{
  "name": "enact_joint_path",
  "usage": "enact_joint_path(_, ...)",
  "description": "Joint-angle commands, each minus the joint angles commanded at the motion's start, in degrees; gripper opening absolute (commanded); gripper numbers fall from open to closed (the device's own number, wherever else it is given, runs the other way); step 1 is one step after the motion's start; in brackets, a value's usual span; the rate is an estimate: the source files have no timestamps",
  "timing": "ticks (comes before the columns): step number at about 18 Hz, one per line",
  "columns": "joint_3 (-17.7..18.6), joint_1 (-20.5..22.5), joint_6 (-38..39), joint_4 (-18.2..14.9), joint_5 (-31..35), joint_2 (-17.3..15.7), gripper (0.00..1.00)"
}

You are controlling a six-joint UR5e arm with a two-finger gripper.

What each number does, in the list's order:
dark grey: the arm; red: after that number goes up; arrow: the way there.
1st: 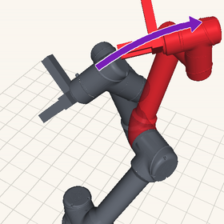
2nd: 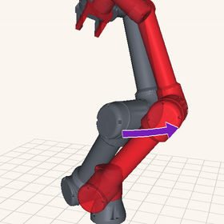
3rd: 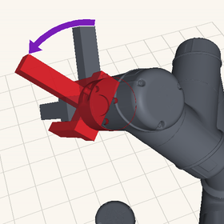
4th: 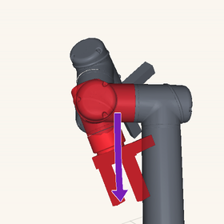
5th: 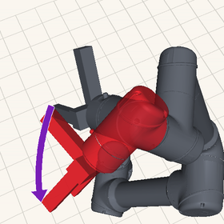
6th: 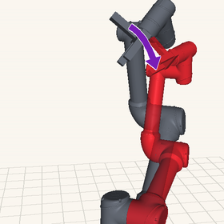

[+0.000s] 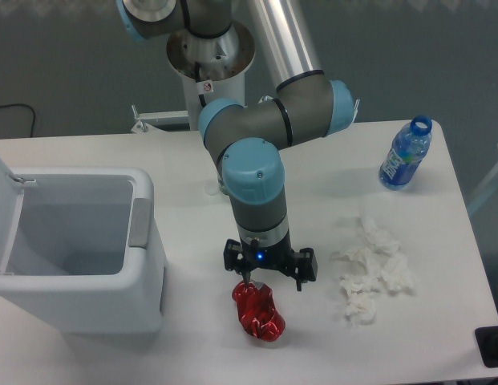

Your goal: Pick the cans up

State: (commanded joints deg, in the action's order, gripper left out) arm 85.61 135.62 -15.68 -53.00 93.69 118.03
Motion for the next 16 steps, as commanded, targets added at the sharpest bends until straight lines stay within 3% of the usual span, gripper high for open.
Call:
enact_joint_path(5, -2.7, -0.1, 11.4, 0.6, 0.2, 4.8, 1.0)
enact_joint_path(10, -3.6, 0.0, 20.0, 0.6, 0.1, 5.8, 1.0)
enact_joint_path(16, 0.5, -0.1, 20.7, 0.5, 0.1, 5.5, 1.0)
